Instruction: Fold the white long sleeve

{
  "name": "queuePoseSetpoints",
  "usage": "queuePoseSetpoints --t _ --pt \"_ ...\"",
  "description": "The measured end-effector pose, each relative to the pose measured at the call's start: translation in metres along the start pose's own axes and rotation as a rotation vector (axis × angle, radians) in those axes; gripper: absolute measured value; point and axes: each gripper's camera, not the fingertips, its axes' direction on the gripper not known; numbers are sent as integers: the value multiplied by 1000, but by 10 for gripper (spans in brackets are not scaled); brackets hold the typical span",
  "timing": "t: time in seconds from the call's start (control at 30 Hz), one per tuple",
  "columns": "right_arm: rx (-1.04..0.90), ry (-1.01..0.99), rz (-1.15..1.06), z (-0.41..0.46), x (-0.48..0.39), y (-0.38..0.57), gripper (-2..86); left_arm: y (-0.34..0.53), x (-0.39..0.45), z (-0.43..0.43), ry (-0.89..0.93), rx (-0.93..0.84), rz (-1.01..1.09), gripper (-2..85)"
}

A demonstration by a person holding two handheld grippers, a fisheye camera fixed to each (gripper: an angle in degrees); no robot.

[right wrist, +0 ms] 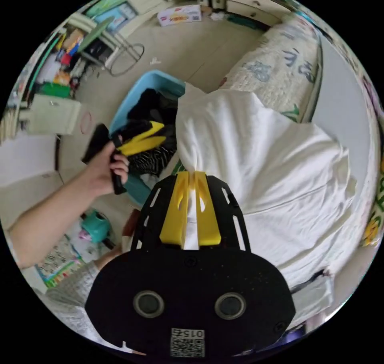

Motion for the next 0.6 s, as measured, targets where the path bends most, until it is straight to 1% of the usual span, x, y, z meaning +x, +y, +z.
queuePoseSetpoints --t 0.03,0.13,0.33,0.47,0.6 --pt "40 -120 69 -14 15 8 19 -3 -14 5 38 8 -14 114" --pt "131 -313 165 -47 39 36 13 -14 -40 17 139 43 -36 120" --pt "201 -417 193 -90 53 85 10 -40 -51 57 175 31 -29 123" --pt "214 -442 228 -94 60 98 10 -59 -50 80 208 47 -21 128" --pt "194 -434 237 -90 58 98 12 -82 -35 107 203 -28 26 107"
